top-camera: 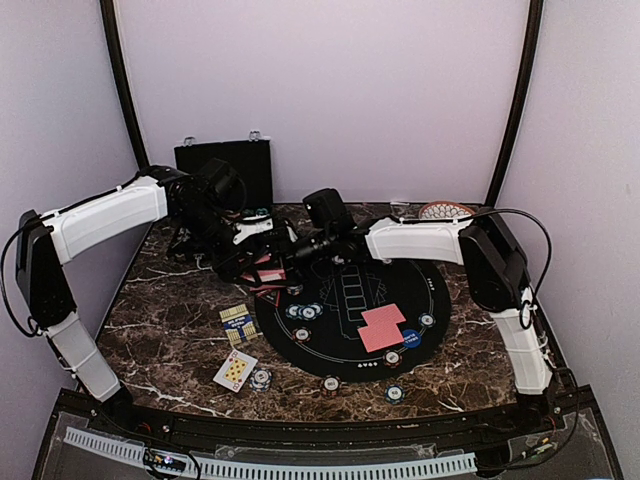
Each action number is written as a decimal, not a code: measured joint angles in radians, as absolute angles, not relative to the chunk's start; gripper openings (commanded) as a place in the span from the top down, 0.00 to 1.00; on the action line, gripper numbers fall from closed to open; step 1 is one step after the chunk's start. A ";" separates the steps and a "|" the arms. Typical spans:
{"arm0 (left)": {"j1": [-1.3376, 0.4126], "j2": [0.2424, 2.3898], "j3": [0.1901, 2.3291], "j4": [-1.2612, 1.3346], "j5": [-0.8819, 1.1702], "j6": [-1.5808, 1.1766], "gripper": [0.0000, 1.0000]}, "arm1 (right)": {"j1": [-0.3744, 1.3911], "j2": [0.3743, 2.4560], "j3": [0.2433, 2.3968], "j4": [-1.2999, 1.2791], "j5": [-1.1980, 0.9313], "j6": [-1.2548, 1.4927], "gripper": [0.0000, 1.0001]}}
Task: Distribute texas hold em gaming equipment
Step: Pick up the poker card from the face-down deck piles.
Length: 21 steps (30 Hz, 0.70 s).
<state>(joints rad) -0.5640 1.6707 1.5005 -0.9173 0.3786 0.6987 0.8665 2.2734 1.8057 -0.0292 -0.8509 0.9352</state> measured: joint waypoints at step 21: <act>-0.565 1.647 1.470 -0.914 0.335 0.704 1.00 | 0.841 2.169 1.662 -0.002 -0.841 0.946 0.42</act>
